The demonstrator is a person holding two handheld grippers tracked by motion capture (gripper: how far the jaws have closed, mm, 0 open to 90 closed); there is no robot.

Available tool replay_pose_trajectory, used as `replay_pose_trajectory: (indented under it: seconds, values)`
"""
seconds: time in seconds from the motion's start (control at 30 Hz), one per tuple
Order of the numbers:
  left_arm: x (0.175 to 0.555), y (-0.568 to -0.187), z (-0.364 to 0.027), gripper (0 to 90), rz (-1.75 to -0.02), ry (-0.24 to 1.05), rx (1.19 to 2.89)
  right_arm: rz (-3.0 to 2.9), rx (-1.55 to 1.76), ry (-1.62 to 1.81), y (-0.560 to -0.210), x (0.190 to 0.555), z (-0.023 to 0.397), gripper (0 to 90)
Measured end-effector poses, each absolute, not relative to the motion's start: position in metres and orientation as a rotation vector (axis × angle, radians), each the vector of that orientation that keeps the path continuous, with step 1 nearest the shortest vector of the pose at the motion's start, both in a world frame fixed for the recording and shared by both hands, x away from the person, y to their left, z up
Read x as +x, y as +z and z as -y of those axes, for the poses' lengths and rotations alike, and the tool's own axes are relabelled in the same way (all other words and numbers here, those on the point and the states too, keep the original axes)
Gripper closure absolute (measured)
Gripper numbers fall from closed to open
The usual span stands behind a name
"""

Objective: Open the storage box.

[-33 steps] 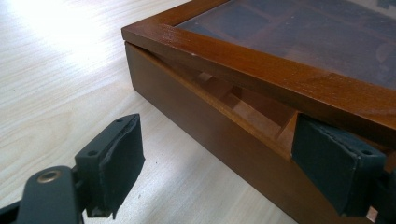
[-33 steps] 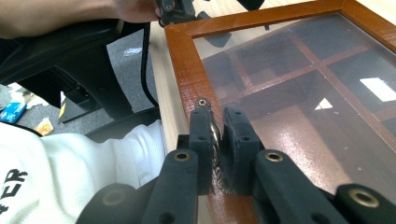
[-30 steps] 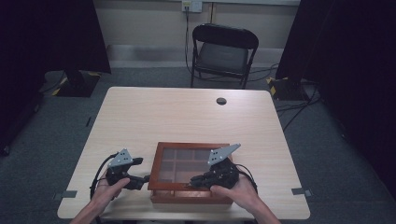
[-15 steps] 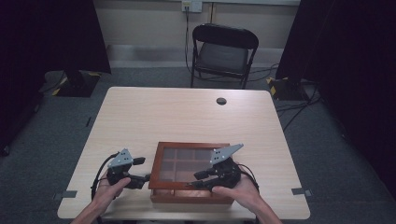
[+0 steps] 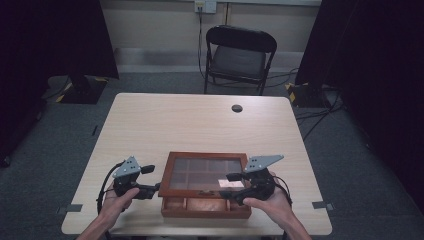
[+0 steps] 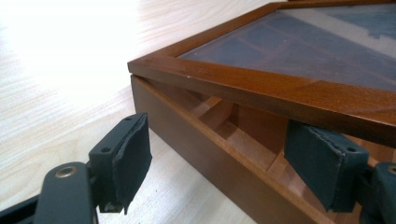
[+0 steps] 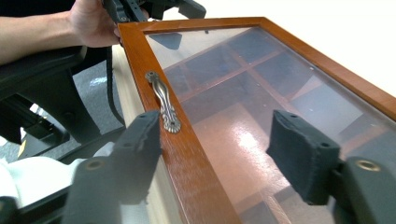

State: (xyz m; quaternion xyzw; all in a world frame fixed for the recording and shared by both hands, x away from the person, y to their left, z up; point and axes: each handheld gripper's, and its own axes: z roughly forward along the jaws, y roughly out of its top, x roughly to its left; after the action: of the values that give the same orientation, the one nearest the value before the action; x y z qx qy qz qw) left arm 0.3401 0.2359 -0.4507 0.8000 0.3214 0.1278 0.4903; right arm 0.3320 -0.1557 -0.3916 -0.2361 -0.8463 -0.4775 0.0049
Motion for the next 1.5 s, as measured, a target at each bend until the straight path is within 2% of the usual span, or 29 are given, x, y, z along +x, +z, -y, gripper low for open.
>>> replay_pose_trajectory:
  seconds: [0.1,0.47,0.7,1.13,1.5]
  values:
    - [0.342,-0.447,-0.232,21.2,-0.77,0.298,1.929,2.661,-0.778,-1.516,-0.39,0.331,0.163,26.7]
    - [0.348,-0.436,-0.224,19.2,-0.746,0.286,1.913,2.643,-0.821,-1.574,-0.386,0.332,0.178,24.1]
    - [0.357,-0.423,-0.222,16.2,-0.729,0.299,1.909,2.65,-0.829,-1.632,-0.381,0.333,0.183,24.6]
    - [0.362,-0.415,-0.219,16.0,-0.717,0.311,1.885,2.66,-0.862,-1.679,-0.378,0.341,0.189,24.2]
    - [0.37,-0.41,-0.216,15.6,-0.757,0.268,1.844,2.637,-0.909,-1.71,-0.374,0.355,0.192,27.4]
